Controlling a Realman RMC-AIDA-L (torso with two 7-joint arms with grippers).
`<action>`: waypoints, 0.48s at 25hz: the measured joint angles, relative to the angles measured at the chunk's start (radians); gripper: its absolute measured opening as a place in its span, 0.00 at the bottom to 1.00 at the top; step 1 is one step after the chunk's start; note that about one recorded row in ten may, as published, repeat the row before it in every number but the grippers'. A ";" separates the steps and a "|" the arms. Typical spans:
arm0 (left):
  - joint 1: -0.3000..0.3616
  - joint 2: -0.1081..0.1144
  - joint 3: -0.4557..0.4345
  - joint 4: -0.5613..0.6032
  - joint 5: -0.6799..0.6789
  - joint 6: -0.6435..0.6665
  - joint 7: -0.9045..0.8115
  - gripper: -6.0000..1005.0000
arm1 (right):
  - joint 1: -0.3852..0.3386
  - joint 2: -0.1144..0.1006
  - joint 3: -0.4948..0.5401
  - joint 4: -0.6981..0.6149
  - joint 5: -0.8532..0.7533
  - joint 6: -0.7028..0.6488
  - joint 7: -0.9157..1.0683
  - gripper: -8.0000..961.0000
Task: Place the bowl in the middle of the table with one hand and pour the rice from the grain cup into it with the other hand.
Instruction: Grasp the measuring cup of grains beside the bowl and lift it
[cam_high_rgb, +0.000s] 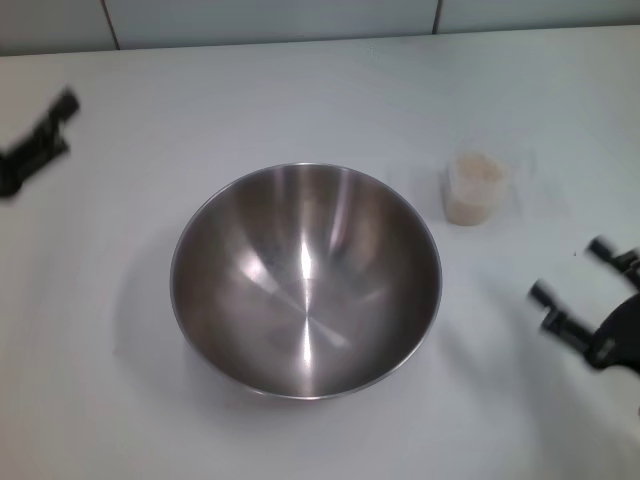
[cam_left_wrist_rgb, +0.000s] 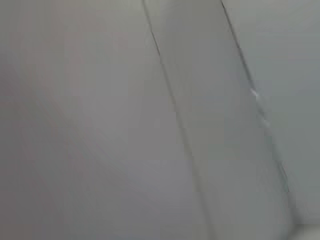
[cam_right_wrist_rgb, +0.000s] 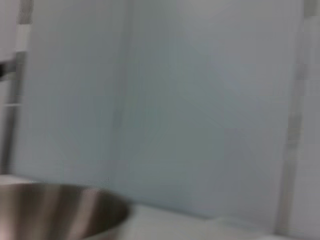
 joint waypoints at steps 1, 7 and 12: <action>0.000 0.000 0.000 0.000 0.000 0.000 0.000 0.85 | -0.004 0.000 0.065 0.023 0.000 0.021 -0.022 0.86; 0.029 0.078 0.004 -0.200 0.218 0.111 0.004 0.86 | -0.001 0.001 0.260 0.104 0.001 0.132 -0.052 0.86; 0.043 0.101 -0.003 -0.250 0.316 0.113 -0.036 0.86 | 0.036 0.001 0.311 0.142 0.001 0.221 -0.061 0.86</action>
